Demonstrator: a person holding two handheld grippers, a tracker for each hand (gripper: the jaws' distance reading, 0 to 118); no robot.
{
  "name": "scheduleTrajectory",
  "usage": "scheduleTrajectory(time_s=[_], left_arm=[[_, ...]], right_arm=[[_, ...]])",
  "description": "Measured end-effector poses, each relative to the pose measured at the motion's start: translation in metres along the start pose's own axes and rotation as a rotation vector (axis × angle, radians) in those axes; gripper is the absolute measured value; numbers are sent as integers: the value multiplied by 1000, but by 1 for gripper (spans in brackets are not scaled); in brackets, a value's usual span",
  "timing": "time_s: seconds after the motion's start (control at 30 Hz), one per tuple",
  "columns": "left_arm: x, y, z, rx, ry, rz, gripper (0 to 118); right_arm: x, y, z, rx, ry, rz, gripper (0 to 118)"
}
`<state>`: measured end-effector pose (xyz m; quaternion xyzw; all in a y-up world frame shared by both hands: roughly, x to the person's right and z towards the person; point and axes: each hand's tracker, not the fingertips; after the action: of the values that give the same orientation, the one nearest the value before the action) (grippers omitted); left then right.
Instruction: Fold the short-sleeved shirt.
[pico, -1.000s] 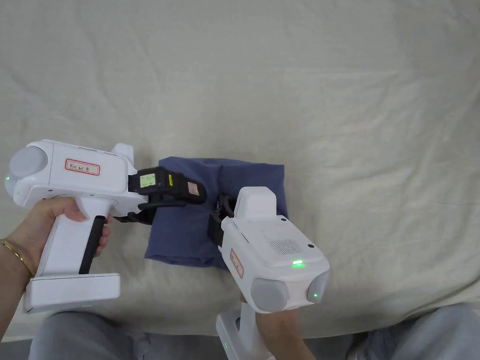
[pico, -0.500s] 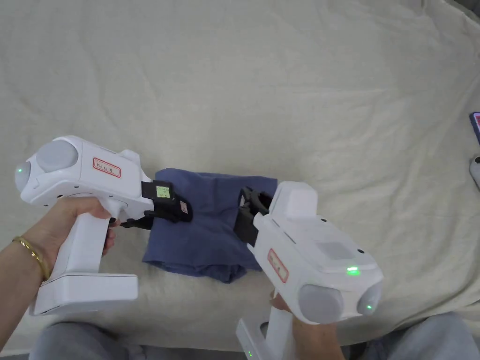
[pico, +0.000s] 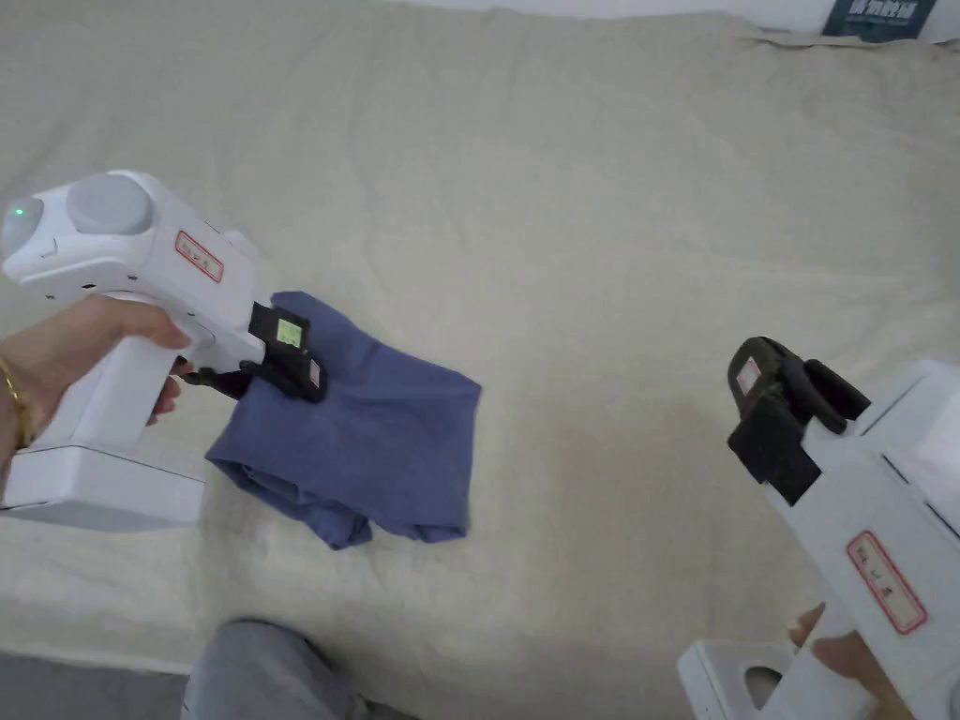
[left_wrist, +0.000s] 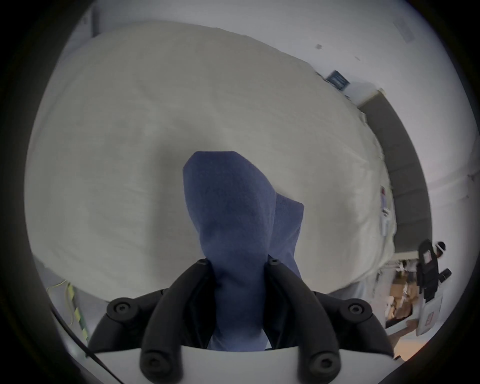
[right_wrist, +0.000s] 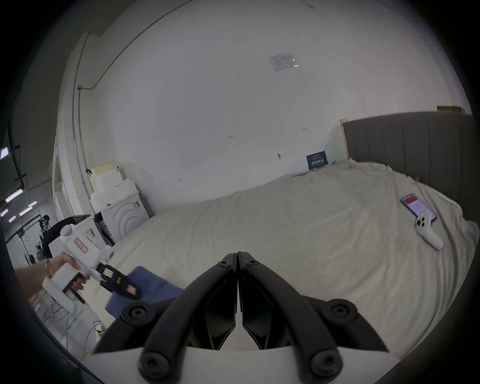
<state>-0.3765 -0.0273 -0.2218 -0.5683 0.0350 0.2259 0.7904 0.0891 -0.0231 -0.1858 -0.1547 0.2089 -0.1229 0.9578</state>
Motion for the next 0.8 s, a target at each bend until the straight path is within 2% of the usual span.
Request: scheduleTrajectory(time_s=[0.27,0.47,0.53,0.6,0.7,0.8], left_arm=[[-112,30,41,38,206,111,23],[-209,51,58,46,260,219,23],[-237,53,62,72,288,208,23],[-259,53,65,88,293,139,23],[-293,54,68,76,291,188,23],[-314,54,64,113,388,155,26]], right_arm=[[-13,-3,-1,-12,-41,26,0],[-28,-8,-11,-43,-96,19,0],[-34,-9,-17,-50,-116,21,0],[-39,-11,-23,-61,-113,4,0],[-53,-12,-36,-86,-116,5,0],[-65,-12,-45,-96,-96,-3,0]])
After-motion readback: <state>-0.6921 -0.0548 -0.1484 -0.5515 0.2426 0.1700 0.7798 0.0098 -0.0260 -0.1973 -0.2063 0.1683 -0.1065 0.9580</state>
